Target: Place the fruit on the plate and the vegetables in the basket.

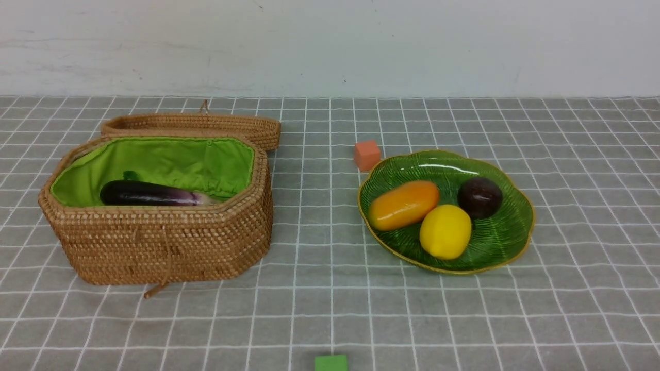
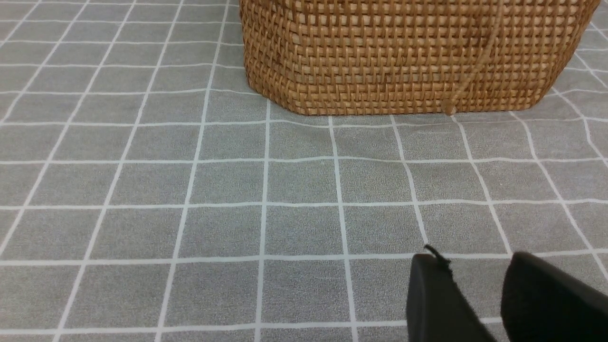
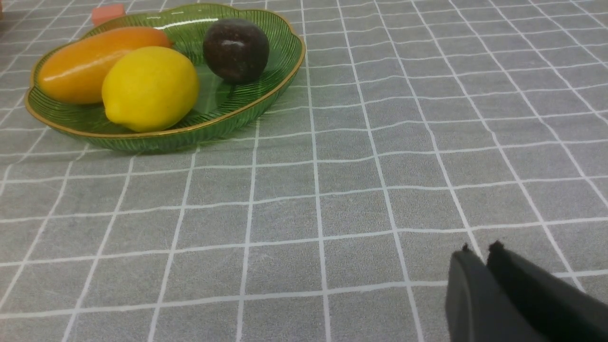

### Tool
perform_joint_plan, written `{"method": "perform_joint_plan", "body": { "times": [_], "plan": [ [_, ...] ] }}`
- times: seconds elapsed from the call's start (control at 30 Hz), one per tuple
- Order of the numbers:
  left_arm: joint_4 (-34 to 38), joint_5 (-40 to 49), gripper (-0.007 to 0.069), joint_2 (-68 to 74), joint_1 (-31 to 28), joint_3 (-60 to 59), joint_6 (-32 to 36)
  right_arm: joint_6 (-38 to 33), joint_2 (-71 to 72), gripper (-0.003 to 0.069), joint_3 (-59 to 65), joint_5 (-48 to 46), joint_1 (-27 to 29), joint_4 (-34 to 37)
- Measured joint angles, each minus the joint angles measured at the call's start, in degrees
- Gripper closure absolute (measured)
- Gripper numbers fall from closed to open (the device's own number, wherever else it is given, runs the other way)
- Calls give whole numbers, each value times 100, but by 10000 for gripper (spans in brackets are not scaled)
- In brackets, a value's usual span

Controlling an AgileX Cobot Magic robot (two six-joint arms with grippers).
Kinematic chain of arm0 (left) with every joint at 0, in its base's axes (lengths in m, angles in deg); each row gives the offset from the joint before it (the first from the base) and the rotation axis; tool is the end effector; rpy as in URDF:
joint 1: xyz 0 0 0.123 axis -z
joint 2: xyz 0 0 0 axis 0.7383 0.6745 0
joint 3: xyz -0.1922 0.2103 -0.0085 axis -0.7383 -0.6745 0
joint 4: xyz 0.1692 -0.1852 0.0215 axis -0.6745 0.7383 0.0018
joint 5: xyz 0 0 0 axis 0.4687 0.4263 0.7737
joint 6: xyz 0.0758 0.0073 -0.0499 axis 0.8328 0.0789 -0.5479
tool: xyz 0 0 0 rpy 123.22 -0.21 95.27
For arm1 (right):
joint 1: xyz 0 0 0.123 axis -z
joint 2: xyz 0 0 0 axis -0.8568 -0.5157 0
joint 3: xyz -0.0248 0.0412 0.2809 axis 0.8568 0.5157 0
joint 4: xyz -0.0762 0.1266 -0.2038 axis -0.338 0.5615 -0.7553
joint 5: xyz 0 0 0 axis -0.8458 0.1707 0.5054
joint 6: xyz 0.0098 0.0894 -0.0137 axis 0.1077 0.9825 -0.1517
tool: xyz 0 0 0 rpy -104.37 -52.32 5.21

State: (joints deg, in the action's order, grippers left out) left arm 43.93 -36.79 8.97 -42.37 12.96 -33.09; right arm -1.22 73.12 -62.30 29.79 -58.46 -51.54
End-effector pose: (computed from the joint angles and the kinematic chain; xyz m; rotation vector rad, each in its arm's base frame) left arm 0.0522 -0.0006 0.1684 -0.0154 1.9005 -0.0687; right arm 0.0526 -0.0011 0.1738 0.0749 1.8608 0.0338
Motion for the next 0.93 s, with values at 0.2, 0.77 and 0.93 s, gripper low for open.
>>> {"method": "perform_joint_plan", "body": {
  "times": [0.2, 0.77, 0.93],
  "plan": [
    [0, 0, 403, 0, 0, 0, 0, 0, 0, 608, 0, 0, 0, 0],
    [0, 0, 386, 0, 0, 0, 0, 0, 0, 606, 0, -1, 0, 0],
    [0, 0, 386, 0, 0, 0, 0, 0, 0, 606, 0, -1, 0, 0]
  ]
}}
